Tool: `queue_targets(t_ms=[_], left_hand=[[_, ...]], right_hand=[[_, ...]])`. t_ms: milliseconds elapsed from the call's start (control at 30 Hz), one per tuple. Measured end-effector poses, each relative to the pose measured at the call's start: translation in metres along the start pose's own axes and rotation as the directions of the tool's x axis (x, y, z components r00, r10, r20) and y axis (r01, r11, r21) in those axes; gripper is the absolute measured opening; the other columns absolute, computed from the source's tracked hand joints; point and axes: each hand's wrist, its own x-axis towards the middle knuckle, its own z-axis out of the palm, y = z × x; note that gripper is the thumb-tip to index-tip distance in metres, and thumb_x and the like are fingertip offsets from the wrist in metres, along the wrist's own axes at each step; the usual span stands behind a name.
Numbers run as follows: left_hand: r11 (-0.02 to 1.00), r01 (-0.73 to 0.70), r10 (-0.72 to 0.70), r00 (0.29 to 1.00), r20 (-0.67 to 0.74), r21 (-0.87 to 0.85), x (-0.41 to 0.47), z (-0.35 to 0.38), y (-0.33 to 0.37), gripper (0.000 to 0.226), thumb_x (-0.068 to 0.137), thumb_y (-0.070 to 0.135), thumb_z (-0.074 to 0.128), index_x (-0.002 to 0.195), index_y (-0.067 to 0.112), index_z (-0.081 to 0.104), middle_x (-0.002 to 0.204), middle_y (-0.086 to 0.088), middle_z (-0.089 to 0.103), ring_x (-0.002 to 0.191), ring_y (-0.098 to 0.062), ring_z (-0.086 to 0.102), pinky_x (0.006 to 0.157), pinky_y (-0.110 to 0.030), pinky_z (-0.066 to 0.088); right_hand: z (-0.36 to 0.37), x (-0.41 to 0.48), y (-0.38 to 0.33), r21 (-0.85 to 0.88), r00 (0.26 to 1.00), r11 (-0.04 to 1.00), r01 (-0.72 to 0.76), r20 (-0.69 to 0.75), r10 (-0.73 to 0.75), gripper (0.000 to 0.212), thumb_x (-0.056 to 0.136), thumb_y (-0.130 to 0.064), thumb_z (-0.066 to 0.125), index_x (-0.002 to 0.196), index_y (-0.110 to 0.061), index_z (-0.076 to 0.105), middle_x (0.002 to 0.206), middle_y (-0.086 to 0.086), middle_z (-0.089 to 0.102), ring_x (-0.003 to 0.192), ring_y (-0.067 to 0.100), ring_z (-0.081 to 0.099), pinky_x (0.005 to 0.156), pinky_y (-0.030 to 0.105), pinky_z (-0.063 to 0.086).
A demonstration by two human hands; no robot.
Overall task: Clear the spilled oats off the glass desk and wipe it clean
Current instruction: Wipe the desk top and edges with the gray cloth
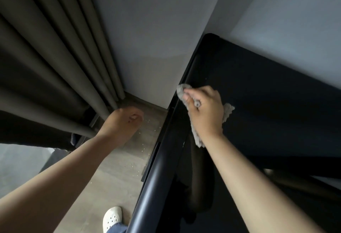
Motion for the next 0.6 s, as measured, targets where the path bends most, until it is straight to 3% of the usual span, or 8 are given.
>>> queue_targets(t_ms=[133, 433, 600], left_hand=[[0.998, -0.015, 0.011, 0.997, 0.078, 0.058, -0.022, -0.008, -0.015, 0.015, 0.088, 0.017, 0.059, 0.091, 0.029, 0.068, 0.088, 0.006, 0.071, 0.087, -0.014, 0.067, 0.081, -0.032, 0.054], [0.991, -0.097, 0.090, 0.993, 0.080, 0.092, -0.096, -0.026, -0.065, 0.011, 0.087, 0.022, 0.063, 0.093, 0.021, 0.072, 0.081, 0.003, 0.068, 0.078, -0.016, 0.062, 0.064, -0.023, 0.041], [0.990, -0.097, 0.089, 0.993, 0.078, 0.106, -0.144, -0.042, -0.085, 0.015, 0.088, 0.014, 0.061, 0.096, 0.016, 0.073, 0.090, 0.000, 0.071, 0.086, -0.017, 0.065, 0.072, -0.025, 0.046]], right_hand=[[0.000, -0.048, -0.024, 0.007, 1.000, 1.000, -0.003, -0.014, 0.003, 0.018, 0.088, -0.026, 0.068, 0.105, -0.025, 0.073, 0.093, -0.009, 0.061, 0.085, 0.011, 0.048, 0.067, 0.018, 0.039], [0.001, -0.162, -0.084, -0.013, 0.998, 0.999, -0.053, -0.027, 0.052, 0.015, 0.088, -0.029, 0.063, 0.099, -0.029, 0.074, 0.092, -0.011, 0.060, 0.080, 0.015, 0.048, 0.066, 0.026, 0.044], [-0.002, -0.236, -0.123, -0.003, 0.998, 0.999, -0.045, 0.039, 0.045, 0.020, 0.088, -0.033, 0.057, 0.096, -0.030, 0.074, 0.091, -0.012, 0.061, 0.081, 0.013, 0.048, 0.067, 0.027, 0.045]])
